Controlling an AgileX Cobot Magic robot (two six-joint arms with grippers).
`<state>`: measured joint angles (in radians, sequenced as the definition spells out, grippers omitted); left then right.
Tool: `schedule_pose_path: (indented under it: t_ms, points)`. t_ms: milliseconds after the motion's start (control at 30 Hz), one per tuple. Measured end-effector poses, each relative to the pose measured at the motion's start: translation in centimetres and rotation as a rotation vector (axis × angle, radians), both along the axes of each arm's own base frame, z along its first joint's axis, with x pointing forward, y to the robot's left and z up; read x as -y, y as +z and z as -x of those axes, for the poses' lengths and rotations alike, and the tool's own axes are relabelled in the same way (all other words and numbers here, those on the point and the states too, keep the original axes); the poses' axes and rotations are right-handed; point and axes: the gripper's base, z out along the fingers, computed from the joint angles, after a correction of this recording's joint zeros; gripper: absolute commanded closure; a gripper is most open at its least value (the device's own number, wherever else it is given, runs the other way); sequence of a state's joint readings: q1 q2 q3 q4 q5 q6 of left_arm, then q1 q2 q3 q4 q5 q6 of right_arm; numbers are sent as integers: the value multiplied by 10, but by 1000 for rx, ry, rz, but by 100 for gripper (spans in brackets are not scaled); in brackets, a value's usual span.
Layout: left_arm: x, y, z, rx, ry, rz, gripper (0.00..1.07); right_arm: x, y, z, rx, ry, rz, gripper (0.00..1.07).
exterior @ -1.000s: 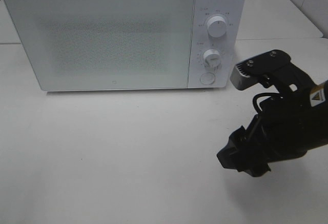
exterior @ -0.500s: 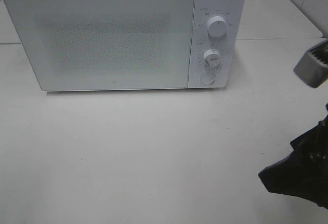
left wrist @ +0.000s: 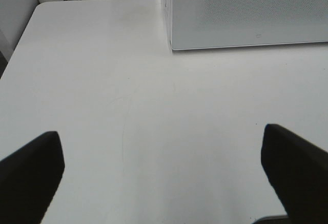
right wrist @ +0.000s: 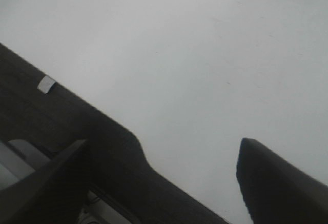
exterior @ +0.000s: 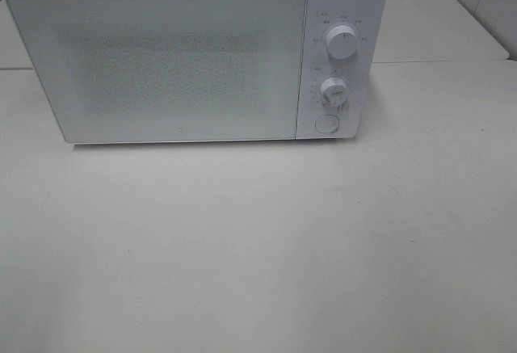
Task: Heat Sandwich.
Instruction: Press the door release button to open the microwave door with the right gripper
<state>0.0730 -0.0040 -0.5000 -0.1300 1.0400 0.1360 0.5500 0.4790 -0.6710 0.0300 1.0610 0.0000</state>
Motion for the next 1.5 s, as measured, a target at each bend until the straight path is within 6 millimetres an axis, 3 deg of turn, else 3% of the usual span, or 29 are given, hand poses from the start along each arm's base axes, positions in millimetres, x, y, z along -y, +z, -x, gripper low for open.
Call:
schedule_pose_path:
  t_ms: [200, 533, 1000, 1500]
  points:
    - [0, 0, 0, 0, 0, 0, 4, 21, 1, 17, 77, -109, -1, 31]
    - [0, 0, 0, 0, 0, 0, 4, 38, -21, 40, 149, -366, -37, 31]
    - [0, 0, 0, 0, 0, 0, 4, 40, -34, 58, 323, -565, -100, 31]
    - [0, 0, 0, 0, 0, 0, 4, 40, -34, 59, 335, -591, -99, 31]
